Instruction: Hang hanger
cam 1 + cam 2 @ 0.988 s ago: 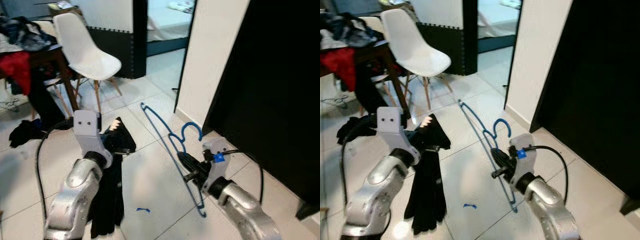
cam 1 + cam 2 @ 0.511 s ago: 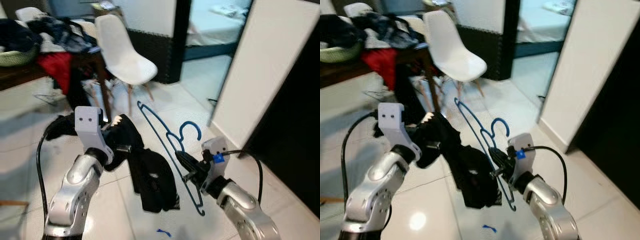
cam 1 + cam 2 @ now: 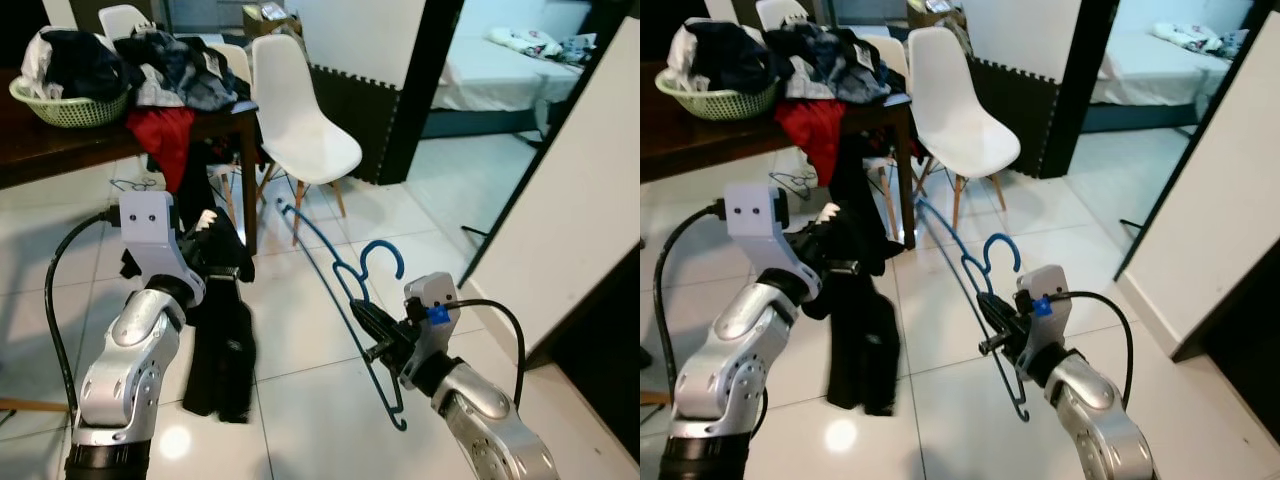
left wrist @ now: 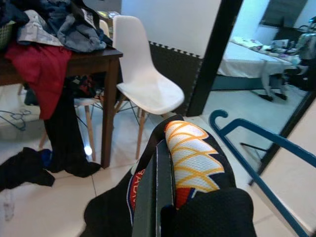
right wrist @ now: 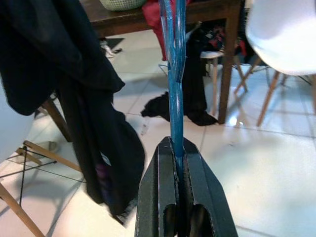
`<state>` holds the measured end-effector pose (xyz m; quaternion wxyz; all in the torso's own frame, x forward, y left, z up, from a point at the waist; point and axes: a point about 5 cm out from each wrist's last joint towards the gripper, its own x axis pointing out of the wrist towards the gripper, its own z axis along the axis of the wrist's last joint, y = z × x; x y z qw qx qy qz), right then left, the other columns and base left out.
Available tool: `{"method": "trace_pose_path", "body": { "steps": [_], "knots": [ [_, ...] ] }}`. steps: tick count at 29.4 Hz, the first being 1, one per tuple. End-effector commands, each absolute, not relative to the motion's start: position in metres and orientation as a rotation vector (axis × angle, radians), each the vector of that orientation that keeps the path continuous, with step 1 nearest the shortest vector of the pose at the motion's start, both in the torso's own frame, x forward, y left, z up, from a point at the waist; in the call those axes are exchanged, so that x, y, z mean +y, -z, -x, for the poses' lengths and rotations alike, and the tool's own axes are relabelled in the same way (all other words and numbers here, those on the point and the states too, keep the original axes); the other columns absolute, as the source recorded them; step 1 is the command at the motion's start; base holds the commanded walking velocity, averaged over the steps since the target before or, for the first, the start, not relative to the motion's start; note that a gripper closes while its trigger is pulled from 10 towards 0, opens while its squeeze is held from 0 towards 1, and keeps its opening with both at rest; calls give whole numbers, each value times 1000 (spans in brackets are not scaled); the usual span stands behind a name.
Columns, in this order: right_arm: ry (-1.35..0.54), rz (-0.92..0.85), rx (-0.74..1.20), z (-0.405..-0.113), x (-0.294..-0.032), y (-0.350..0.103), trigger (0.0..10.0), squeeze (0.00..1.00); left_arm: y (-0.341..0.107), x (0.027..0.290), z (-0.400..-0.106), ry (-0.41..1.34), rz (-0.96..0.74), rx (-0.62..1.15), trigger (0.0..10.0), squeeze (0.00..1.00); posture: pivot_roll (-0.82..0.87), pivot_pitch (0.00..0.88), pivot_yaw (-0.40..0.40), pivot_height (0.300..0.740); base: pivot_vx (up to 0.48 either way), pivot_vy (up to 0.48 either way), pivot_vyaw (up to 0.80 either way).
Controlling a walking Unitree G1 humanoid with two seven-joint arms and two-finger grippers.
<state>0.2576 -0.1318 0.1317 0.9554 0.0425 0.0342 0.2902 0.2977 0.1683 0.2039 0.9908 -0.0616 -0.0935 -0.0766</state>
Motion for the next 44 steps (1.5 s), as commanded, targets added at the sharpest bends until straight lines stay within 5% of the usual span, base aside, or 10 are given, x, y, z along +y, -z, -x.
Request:
{"method": "trace_pose_path", "body": {
  "steps": [1, 44],
  "knots": [
    [-580, -86, 68, -258, -135, -131, 10000, 0, -211, 166, -298, 172, 107, -217, 10000, 0, 20, 43, -33, 740, 480, 0, 0],
    [-554, -115, 78, -258, -138, -129, 10000, 0, -248, 148, -325, 316, 103, -324, 10000, 0, 18, 27, -41, 740, 480, 0, 0]
  ]
}}
